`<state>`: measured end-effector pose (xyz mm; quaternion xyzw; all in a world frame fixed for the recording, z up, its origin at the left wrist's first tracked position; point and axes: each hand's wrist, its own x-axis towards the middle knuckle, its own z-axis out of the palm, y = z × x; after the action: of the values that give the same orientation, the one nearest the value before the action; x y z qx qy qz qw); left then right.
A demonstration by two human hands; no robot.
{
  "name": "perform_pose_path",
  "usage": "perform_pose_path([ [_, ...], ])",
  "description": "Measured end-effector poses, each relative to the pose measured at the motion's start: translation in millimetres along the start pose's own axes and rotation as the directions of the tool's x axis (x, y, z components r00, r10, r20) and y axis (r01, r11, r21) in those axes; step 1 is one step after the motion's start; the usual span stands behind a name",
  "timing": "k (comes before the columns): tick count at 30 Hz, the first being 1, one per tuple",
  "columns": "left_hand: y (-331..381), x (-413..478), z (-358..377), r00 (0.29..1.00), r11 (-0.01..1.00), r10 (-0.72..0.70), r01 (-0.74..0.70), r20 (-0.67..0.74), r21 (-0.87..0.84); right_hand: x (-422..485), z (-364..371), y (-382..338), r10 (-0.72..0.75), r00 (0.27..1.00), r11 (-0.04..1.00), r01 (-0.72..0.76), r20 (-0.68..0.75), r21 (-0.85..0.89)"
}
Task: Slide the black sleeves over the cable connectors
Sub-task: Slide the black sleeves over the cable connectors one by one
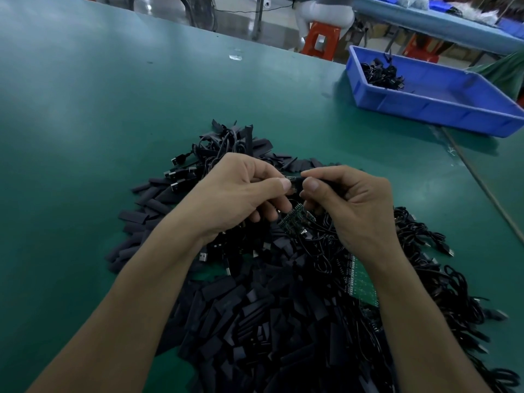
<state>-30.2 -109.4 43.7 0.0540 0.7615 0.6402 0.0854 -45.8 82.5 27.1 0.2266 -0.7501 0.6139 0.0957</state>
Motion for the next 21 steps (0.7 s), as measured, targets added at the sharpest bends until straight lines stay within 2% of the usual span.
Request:
perform_pose_path([
  [11,-1.2,-0.3,0.2,1.000,1.000,0.006,-0.006,0.019,0.026,4.8,-6.3,-1.5,0.013,0.998,0.999,-0.011,0.061,-0.031],
  [16,-1.0,-0.3,3.1,1.000,1.000,0.010,-0.010,-0.023,0.028,2.3,-3.0,0.7,0.025,0.999,1.000,-0.026,0.028,0.011],
  [21,0.9,-0.9,1.8,1.000,1.000,0.001,-0.001,-0.027,0.007,1.0,-4.6,-0.6,0.023,0.997,0.999,-0.025,0.072,0.032],
])
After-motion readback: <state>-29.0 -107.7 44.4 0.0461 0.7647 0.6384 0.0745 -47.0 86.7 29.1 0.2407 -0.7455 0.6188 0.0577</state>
